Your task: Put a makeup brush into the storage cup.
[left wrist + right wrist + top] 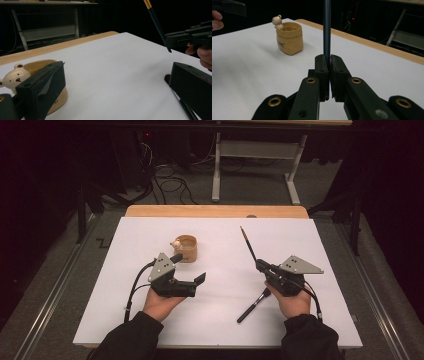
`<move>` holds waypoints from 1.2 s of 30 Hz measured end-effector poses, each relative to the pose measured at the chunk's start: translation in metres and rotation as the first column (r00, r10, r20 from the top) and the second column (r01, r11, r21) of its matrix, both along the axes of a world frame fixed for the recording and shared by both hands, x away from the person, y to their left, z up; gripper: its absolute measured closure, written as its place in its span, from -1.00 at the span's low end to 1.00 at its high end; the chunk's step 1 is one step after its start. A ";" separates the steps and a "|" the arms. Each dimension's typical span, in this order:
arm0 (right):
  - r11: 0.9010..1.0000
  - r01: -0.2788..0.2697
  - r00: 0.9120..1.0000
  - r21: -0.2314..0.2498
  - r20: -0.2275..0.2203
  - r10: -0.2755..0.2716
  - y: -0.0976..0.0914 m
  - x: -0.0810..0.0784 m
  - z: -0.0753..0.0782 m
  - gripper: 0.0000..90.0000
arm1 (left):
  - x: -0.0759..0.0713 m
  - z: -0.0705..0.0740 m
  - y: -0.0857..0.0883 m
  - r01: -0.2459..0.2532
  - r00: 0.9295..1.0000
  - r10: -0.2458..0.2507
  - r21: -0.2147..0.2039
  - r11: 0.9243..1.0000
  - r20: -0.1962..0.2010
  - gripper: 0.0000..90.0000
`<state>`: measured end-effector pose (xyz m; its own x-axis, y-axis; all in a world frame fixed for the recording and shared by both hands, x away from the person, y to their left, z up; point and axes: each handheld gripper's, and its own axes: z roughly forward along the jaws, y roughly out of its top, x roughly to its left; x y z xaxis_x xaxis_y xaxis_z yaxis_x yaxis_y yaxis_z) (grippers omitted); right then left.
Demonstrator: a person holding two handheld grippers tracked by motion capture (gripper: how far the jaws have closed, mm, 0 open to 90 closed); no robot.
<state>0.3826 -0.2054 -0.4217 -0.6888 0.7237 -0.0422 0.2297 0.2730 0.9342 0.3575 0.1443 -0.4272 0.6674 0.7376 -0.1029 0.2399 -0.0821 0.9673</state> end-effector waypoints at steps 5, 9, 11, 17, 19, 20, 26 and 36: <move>1.000 -0.020 1.000 -0.010 0.012 0.020 0.009 0.002 0.003 0.92 | 0.000 0.000 -0.001 0.004 1.000 -0.004 -0.001 1.000 -0.002 -0.97; 0.999 -0.040 0.999 -0.003 0.013 0.040 0.018 0.003 0.003 0.92 | -0.001 0.000 0.000 0.006 1.000 -0.006 -0.002 1.000 -0.001 -0.97; 0.999 -0.046 0.999 -0.001 0.016 0.046 0.020 0.003 0.003 0.92 | -0.001 0.001 0.000 0.007 1.000 -0.007 -0.005 1.000 0.000 -0.97; 0.997 -0.070 0.997 0.013 0.019 0.070 0.031 0.001 0.000 0.92 | -0.002 0.002 0.000 0.013 1.000 -0.013 -0.016 1.000 -0.008 -0.97; 0.996 -0.089 0.996 0.025 0.027 0.089 0.034 -0.002 -0.002 0.92 | -0.002 0.002 0.000 0.014 1.000 -0.015 -0.021 1.000 -0.013 -0.97; 0.996 -0.089 0.996 0.025 0.027 0.089 0.034 -0.002 -0.002 0.92 | -0.002 0.002 0.000 0.014 1.000 -0.015 -0.021 1.000 -0.013 -0.97; 0.995 -0.099 0.995 0.024 0.022 0.098 0.036 -0.006 -0.007 0.92 | -0.007 0.006 -0.001 0.031 0.999 -0.031 -0.027 0.999 -0.007 -0.94; 0.991 -0.134 0.990 0.018 0.040 0.133 0.044 -0.014 -0.009 0.92 | -0.012 0.010 -0.006 0.066 0.998 -0.067 -0.039 0.997 -0.006 -0.89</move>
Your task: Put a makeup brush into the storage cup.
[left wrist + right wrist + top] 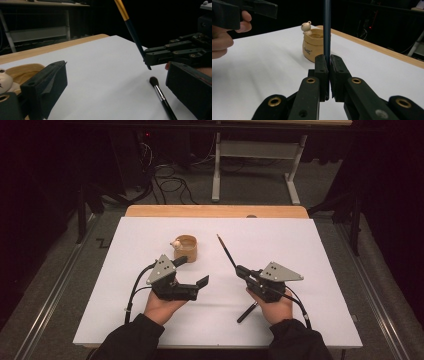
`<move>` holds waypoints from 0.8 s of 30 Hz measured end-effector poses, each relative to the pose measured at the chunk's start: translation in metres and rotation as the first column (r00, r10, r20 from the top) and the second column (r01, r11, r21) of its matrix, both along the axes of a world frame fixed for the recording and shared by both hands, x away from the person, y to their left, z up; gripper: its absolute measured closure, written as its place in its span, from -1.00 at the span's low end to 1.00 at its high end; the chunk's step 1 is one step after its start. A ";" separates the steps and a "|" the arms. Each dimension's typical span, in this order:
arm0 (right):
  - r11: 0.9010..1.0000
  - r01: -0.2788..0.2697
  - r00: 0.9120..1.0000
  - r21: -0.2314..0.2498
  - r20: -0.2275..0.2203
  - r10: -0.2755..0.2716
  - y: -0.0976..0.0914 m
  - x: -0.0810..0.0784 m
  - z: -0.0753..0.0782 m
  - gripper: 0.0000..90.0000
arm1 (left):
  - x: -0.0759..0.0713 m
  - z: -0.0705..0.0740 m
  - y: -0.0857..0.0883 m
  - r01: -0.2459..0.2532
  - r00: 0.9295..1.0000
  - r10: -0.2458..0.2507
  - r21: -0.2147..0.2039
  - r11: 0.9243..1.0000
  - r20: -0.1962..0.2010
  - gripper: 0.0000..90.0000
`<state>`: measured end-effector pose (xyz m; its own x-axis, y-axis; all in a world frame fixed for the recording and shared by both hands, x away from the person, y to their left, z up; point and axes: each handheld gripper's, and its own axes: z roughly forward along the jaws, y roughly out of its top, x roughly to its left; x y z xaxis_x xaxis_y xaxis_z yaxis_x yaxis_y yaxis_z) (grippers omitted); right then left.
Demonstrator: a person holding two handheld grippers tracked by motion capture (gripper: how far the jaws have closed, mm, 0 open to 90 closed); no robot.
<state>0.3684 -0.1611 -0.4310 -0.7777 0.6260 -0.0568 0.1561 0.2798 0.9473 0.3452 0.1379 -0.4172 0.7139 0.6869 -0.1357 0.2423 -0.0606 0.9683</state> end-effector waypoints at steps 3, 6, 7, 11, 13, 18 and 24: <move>1.000 -0.012 1.000 -0.006 -0.003 0.012 0.004 -0.002 -0.002 0.92 | -0.001 0.001 -0.002 0.006 1.000 -0.006 -0.003 1.000 0.000 -0.87; 1.000 -0.015 1.000 -0.011 -0.004 0.015 0.006 -0.003 -0.003 0.92 | -0.002 0.001 -0.002 0.009 1.000 -0.009 -0.004 1.000 0.000 -0.86; 1.000 -0.020 1.000 -0.013 -0.007 0.020 0.007 -0.004 -0.003 0.92 | -0.002 0.001 -0.002 0.011 1.000 -0.011 -0.007 1.000 -0.002 -0.85; 0.999 -0.042 0.999 -0.022 -0.005 0.042 0.012 -0.007 -0.005 0.92 | -0.002 0.002 -0.001 0.018 1.000 -0.018 -0.021 1.000 -0.004 -0.81; 0.999 -0.046 0.999 -0.021 -0.004 0.046 0.014 -0.007 -0.006 0.92 | -0.002 0.002 -0.001 0.022 1.000 -0.022 -0.025 0.999 -0.004 -0.76; 0.998 -0.059 0.998 -0.021 -0.009 0.059 0.017 -0.009 -0.008 0.92 | -0.002 0.002 -0.001 0.030 0.999 -0.030 -0.031 0.999 -0.010 -0.66; 0.997 -0.075 0.997 -0.017 -0.010 0.075 0.020 -0.010 -0.008 0.92 | -0.001 0.000 0.000 0.042 0.998 -0.044 -0.063 0.997 -0.034 -0.53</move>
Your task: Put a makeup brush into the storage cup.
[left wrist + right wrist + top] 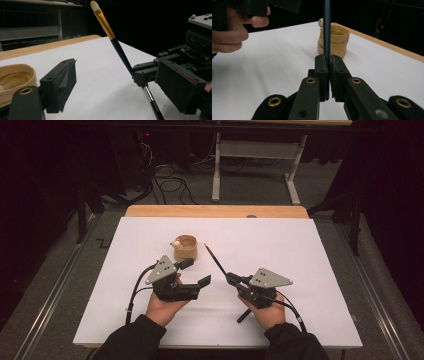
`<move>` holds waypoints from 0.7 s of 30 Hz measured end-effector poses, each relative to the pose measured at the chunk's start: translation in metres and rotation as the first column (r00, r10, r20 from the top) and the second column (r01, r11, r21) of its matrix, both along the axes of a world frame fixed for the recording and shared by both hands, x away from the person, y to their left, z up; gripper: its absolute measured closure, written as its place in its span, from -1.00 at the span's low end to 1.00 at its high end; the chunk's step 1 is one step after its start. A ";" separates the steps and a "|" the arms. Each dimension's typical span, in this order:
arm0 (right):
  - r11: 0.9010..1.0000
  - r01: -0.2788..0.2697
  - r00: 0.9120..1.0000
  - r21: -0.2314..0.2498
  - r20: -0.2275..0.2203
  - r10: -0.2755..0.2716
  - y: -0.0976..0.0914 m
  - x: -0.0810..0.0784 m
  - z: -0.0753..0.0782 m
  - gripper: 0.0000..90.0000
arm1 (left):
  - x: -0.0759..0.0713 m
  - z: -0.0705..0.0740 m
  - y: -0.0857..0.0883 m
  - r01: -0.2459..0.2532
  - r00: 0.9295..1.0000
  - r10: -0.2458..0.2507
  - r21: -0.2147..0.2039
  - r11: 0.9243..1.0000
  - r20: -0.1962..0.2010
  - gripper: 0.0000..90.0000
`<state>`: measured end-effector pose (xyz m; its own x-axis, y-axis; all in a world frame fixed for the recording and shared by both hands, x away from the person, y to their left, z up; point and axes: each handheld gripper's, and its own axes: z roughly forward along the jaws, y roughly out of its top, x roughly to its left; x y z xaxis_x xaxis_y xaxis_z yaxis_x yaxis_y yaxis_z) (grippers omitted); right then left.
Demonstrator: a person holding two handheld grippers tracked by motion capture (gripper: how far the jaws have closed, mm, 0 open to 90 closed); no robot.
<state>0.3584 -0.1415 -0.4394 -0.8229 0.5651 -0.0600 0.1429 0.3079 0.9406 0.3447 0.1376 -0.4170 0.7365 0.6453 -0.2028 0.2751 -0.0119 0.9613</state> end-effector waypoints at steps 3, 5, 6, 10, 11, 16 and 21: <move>1.000 0.000 1.000 0.004 -0.004 0.000 0.002 -0.001 -0.001 0.92 | 0.001 -0.001 0.001 0.007 1.000 -0.008 -0.020 1.000 -0.011 -0.47; 1.000 -0.005 1.000 -0.010 0.000 0.005 0.002 -0.001 -0.001 0.92 | 0.001 -0.002 0.003 0.011 1.000 -0.012 -0.039 0.999 -0.022 -0.38; 1.000 -0.004 1.000 -0.011 -0.004 0.004 0.002 -0.001 -0.001 0.92 | 0.001 -0.002 0.003 0.011 1.000 -0.012 -0.039 0.999 -0.022 -0.35; 1.000 -0.017 1.000 0.001 -0.005 0.017 0.005 -0.002 -0.002 0.92 | 0.001 -0.003 0.002 0.024 0.999 -0.026 -0.057 0.998 -0.036 -0.27; 1.000 -0.015 1.000 -0.003 -0.003 0.015 0.005 -0.002 -0.002 0.92 | 0.001 -0.003 0.001 0.025 0.999 -0.028 -0.062 0.998 -0.040 -0.25; 0.999 -0.036 0.999 -0.002 0.002 0.036 0.010 -0.004 -0.004 0.92 | 0.002 -0.004 0.002 0.035 0.998 -0.040 -0.091 0.995 -0.053 -0.11; 0.999 -0.039 0.999 -0.007 -0.004 0.039 0.012 -0.006 -0.004 0.92 | 0.002 -0.005 0.003 0.029 0.998 -0.035 -0.102 0.994 -0.058 -0.01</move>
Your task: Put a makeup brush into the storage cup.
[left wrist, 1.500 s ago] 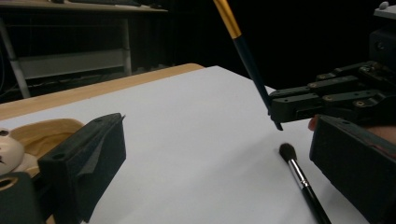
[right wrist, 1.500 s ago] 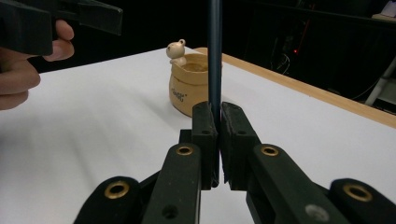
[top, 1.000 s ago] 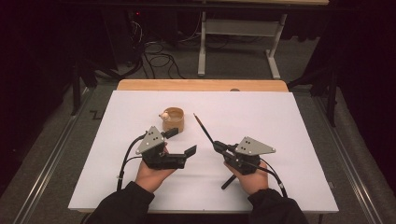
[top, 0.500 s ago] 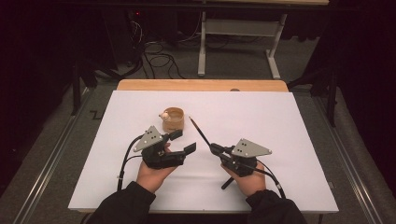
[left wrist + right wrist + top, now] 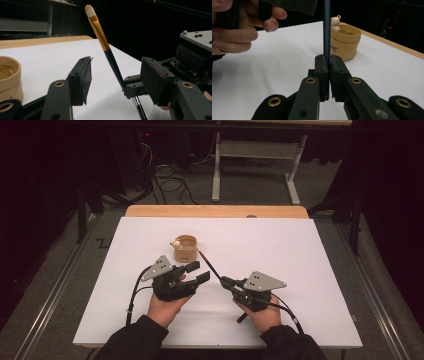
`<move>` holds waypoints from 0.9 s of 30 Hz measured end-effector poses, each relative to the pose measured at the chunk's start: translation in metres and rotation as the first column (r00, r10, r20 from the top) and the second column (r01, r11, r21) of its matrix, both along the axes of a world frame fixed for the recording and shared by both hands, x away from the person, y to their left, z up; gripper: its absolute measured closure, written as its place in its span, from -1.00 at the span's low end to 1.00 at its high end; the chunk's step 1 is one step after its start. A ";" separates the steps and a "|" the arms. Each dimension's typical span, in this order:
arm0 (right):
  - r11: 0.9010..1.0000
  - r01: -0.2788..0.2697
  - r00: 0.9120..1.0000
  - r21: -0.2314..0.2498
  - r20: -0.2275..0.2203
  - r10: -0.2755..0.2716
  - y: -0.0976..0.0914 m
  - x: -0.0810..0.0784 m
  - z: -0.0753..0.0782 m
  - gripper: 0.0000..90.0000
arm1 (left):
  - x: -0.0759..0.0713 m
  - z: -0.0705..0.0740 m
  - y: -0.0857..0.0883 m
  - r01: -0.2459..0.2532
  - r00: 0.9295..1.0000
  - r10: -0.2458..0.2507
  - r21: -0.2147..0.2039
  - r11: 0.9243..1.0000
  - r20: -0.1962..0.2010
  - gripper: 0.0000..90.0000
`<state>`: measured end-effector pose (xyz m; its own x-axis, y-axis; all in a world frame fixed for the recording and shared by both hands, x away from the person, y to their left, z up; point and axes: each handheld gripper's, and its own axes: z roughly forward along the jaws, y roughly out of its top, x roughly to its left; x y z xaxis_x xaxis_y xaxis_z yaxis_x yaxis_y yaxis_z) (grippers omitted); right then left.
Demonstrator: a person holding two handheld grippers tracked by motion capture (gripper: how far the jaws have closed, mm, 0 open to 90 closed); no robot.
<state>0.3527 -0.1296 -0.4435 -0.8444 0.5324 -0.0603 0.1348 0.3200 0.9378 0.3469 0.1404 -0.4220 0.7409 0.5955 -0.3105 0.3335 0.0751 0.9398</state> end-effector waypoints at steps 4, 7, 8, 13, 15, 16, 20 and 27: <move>1.000 -0.012 1.000 -0.002 0.005 0.012 0.002 -0.001 -0.001 0.92 | 0.000 -0.001 0.000 -0.002 1.000 0.002 0.001 1.000 -0.003 0.06; 1.000 -0.023 1.000 0.007 0.011 0.023 0.004 -0.001 -0.001 0.92 | 0.001 -0.001 0.001 0.001 1.000 -0.001 -0.005 1.000 -0.002 0.11; 1.000 -0.017 1.000 -0.005 0.009 0.017 0.005 -0.003 -0.001 0.92 | 0.001 -0.001 0.001 0.001 1.000 -0.001 -0.009 1.000 -0.004 0.12; 1.000 -0.030 0.999 0.004 0.017 0.029 0.006 -0.003 -0.001 0.92 | 0.003 -0.002 0.003 0.015 1.000 -0.016 -0.031 0.999 -0.022 0.17; 1.000 -0.030 0.999 -0.005 0.018 0.030 0.006 -0.004 -0.001 0.92 | 0.003 -0.003 0.004 0.016 1.000 -0.016 -0.032 0.999 -0.023 0.22; 0.999 -0.033 0.999 -0.004 0.021 0.033 0.007 -0.004 -0.001 0.92 | 0.003 -0.003 0.004 0.016 1.000 -0.017 -0.034 0.999 -0.025 0.23; 0.999 -0.044 0.999 0.000 0.024 0.044 0.008 -0.004 -0.002 0.92 | 0.004 -0.004 0.005 0.016 1.000 -0.017 -0.042 0.999 -0.026 0.27; 0.999 -0.044 0.999 -0.018 0.025 0.044 0.008 -0.005 -0.001 0.92 | 0.004 -0.005 0.007 0.028 0.999 -0.030 -0.066 0.997 -0.032 0.37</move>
